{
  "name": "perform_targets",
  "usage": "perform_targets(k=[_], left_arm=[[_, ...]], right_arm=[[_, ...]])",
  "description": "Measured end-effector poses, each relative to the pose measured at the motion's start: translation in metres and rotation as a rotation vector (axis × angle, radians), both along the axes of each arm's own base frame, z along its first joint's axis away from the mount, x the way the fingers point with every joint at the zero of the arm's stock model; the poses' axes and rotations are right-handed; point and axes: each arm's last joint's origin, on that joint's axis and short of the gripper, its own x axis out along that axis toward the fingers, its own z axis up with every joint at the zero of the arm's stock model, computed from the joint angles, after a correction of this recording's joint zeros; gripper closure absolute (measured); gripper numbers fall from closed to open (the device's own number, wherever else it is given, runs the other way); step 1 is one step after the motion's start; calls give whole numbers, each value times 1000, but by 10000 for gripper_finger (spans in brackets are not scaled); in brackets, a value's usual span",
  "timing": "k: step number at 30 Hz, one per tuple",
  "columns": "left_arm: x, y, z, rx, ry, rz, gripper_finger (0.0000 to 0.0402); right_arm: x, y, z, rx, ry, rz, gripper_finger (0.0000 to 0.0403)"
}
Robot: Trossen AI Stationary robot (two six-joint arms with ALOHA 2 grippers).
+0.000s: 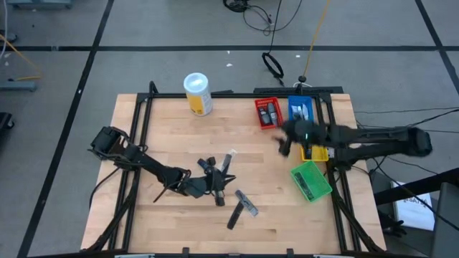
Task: Pick & Place Travel size toiletries
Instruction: Put the black comb into the green bin
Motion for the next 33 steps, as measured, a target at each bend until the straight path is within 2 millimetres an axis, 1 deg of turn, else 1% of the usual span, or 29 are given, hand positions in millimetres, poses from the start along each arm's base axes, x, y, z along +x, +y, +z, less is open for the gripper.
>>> perform_targets(k=[4, 6, 8, 11, 13, 15, 18, 19, 22, 26, 28, 30, 33], left_arm=[[3, -1, 3, 25, 9, -65, 380], [2, -1, 10, 72, 24, -100, 380], [0, -5, 23, 94, 32, -129, 380], [-7, -12, 39, 90, 97, -180, 380], [-7, -17, 46, 40, 147, -253, 380], [-8, -23, 48, -18, 192, -334, 380], [-5, -32, 35, -97, 255, -434, 380], [-4, -34, 28, -108, 288, -452, 381], [0, -39, 9, -146, 335, -478, 381], [12, -39, -13, -185, 328, -456, 381], [20, -36, -24, -210, 309, -457, 381], [27, -33, -32, -236, 284, -466, 381], [35, -24, -47, -271, 283, -445, 381]], right_arm=[[20, 56, -8, -25, -22, 207, 199], [29, 83, -17, -64, -32, 280, 207], [37, 108, -26, -97, -58, 343, 216], [47, 135, -43, -103, -76, 429, 230], [52, 148, -56, -77, -70, 500, 237], [56, 159, -68, -25, -60, 600, 243], [61, 170, -83, 89, -56, 741, 246], [63, 173, -87, 136, -59, 740, 245], [67, 170, -98, 304, -39, 623, 230], [71, 164, -106, 500, 5, 549, 190], [73, 162, -109, 561, 11, 491, 169], [76, 159, -113, 596, 55, 427, 153], [83, 157, -117, 637, 100, 366, 142]])
